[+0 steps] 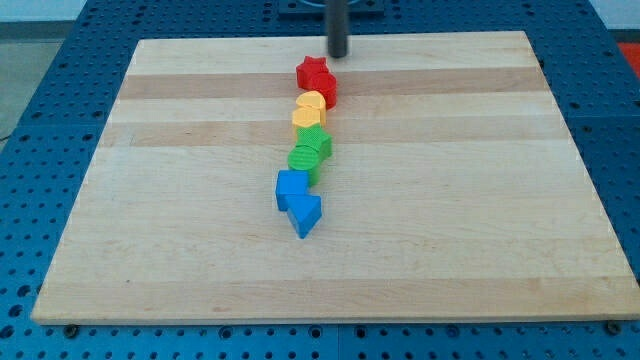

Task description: Move your arm to the bottom right side of the board

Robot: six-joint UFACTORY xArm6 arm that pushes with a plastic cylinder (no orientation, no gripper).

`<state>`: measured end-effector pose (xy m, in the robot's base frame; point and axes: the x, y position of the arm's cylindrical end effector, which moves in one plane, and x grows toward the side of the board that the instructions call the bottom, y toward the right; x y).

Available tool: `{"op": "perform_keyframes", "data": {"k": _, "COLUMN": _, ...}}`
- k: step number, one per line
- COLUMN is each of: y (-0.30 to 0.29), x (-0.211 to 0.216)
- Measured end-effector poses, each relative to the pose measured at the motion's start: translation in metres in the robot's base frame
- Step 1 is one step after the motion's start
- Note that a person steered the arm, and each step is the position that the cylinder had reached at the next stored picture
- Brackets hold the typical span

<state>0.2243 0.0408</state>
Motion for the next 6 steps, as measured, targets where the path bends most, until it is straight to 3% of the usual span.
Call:
{"op": "perform_keyframes", "data": {"k": 1, "y": 0.091, "x": 0.016}}
{"op": "perform_keyframes", "data": {"k": 2, "y": 0.119, "x": 0.087}}
{"op": "perform_keyframes", "data": {"k": 3, "y": 0.11, "x": 0.141}}
{"op": "perform_keyframes", "data": {"k": 6, "y": 0.119, "x": 0.147}}
